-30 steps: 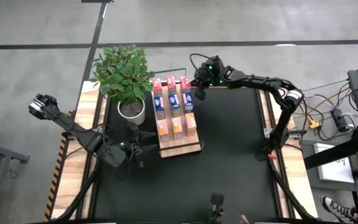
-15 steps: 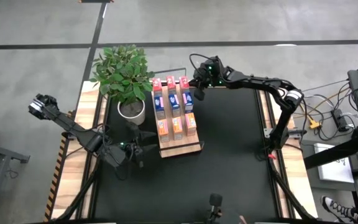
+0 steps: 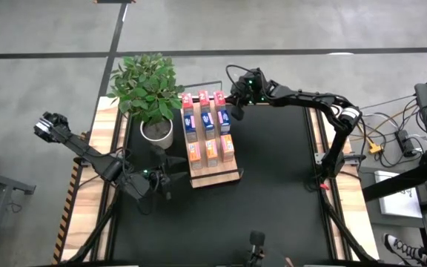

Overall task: Stack cereal on shelf
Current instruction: Adjust the red cereal box on the shelf

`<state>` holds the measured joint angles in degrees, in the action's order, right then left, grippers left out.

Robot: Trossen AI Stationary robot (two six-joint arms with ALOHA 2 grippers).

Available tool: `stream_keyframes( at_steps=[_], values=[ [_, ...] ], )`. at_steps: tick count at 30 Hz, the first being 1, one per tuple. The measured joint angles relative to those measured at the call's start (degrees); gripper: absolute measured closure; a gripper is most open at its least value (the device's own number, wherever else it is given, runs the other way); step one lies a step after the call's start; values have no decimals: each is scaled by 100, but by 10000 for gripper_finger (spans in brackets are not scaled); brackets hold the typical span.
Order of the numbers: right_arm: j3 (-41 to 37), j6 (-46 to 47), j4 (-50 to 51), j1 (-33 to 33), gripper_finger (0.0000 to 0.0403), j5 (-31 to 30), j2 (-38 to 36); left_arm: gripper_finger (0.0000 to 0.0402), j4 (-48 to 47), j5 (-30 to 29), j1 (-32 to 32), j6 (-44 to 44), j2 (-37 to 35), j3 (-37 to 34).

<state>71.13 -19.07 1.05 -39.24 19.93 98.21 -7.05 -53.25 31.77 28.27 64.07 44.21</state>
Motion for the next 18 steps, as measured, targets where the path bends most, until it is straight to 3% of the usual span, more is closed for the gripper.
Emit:
stream_keyframes(
  at_steps=[18],
  values=[
    [-93,114,-194,74,394,-7,2,160,0,2,-1,0,0,0]
  ],
)
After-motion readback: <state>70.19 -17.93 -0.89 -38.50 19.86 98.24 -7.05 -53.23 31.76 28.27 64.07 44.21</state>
